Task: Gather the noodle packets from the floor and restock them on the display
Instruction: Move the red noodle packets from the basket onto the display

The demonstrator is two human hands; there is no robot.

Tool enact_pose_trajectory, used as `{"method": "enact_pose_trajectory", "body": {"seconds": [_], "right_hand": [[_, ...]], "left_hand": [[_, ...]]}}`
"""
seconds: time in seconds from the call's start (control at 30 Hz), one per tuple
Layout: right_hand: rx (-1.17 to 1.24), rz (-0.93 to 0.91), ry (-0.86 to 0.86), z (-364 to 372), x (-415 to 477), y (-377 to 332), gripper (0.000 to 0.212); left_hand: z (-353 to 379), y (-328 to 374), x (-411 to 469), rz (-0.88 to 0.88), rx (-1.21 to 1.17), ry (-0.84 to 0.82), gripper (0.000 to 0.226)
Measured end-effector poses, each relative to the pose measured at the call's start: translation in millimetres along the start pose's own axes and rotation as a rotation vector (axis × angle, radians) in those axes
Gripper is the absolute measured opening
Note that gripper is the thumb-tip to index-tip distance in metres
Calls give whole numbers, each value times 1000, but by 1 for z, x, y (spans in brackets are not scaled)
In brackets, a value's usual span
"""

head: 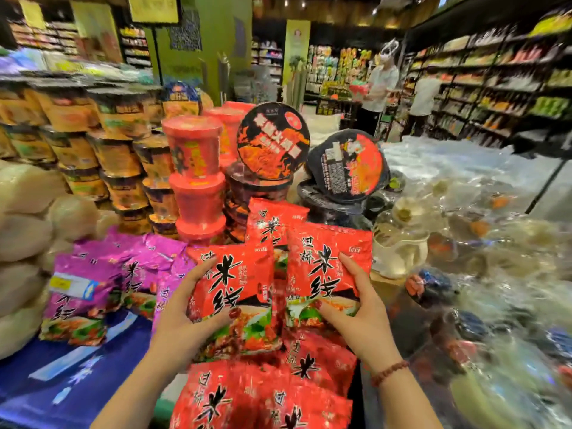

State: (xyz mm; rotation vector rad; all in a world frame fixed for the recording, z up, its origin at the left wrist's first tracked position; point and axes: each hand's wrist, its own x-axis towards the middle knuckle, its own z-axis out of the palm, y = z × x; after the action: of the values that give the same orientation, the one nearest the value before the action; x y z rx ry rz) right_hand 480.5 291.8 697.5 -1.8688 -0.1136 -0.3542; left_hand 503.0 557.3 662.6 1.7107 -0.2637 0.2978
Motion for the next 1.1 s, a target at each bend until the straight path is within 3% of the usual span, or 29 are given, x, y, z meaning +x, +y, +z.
{"method": "enact_pose_trajectory", "body": {"seconds": [0.27,0.5,0.67,0.77,0.83,0.93,1.0,1.1], "right_hand": [[-200,7,150,-11,82,45,80],[-285,42,91,4,123,84,84],[-470,154,-32,9,127,108,103],[-689,173,-49,8,126,109,102],[-925,65,78,9,124,107,104],[-1043,-195,234,11,126,108,98],[-1066,-269,220,17,132,113,88],[-1075,-215,132,25,142,121,82]], "left_hand": [[4,-13,53,-50,-9,-6,84],[4,-28,72,-72,-1,5,82],[13,-39,80,-75,57,-15,79],[20,-44,84,-60,103,-40,81],[25,-43,89,-42,114,-59,82],[29,-42,97,-28,141,-94,85],[30,-42,102,-39,134,-110,81],[31,-43,108,-51,141,-140,77]]}}
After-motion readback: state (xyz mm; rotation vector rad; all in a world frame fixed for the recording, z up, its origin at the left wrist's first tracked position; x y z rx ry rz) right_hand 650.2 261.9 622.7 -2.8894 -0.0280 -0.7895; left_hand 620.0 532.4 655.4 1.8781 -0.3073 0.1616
